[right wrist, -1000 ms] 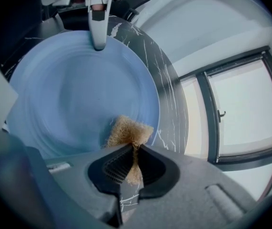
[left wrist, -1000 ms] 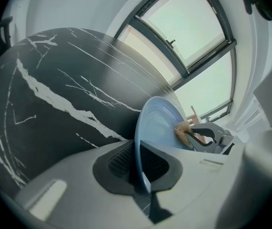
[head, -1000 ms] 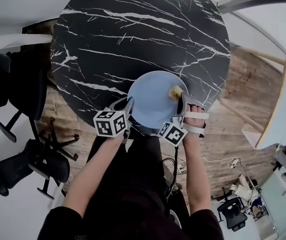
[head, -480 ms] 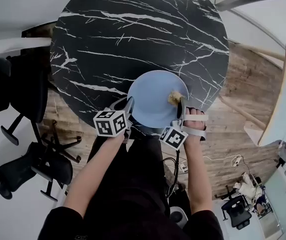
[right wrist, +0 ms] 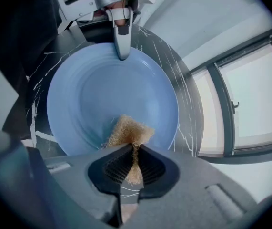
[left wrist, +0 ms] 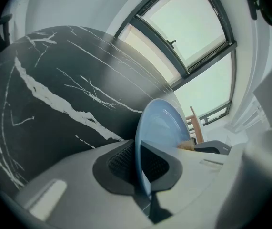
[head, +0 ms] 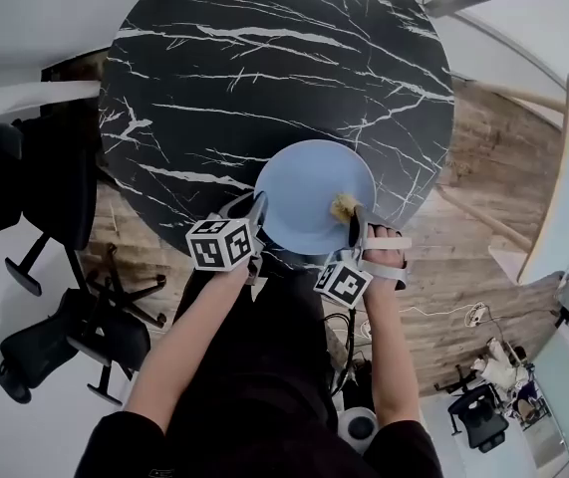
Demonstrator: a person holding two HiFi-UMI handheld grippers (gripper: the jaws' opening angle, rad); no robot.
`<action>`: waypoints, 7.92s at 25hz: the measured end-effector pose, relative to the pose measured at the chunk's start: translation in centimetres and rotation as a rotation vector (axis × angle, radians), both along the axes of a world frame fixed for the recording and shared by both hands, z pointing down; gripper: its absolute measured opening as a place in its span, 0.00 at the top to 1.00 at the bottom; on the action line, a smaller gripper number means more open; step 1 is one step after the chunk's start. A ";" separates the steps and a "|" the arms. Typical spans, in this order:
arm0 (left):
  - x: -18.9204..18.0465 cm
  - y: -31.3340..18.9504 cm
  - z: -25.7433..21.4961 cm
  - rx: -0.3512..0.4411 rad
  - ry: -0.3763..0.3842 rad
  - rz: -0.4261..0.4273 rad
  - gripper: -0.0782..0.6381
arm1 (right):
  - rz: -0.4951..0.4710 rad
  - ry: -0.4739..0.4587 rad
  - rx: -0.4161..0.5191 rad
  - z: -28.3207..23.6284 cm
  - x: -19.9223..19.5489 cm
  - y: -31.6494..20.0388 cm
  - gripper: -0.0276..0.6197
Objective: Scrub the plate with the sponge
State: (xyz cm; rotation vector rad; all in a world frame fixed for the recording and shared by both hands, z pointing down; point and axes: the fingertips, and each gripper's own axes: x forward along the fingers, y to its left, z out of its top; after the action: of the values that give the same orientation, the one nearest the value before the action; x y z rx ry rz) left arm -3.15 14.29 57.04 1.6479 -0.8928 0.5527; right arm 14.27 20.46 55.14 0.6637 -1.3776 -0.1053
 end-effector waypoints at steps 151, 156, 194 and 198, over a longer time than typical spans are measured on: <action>-0.1 0.6 0.1 0.023 0.008 0.161 0.86 | -0.167 -0.280 -0.150 1.3 -10.3 1.9 0.91; 0.0 0.6 0.1 0.018 0.005 0.156 0.86 | -0.191 -0.273 -0.123 1.5 -9.3 -1.3 0.91; -0.4 0.5 0.0 -0.004 0.040 0.011 0.87 | -0.079 -0.251 -0.036 1.1 -7.5 -2.2 0.91; -0.3 0.5 0.1 -0.006 0.044 0.016 0.87 | -0.093 -0.278 -0.100 1.0 -8.6 1.0 0.91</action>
State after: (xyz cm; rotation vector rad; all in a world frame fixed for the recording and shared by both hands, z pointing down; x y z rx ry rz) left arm -3.46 14.79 57.10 1.6569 -0.8453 0.5274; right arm 5.70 21.44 56.11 0.5439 -1.6704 -0.0181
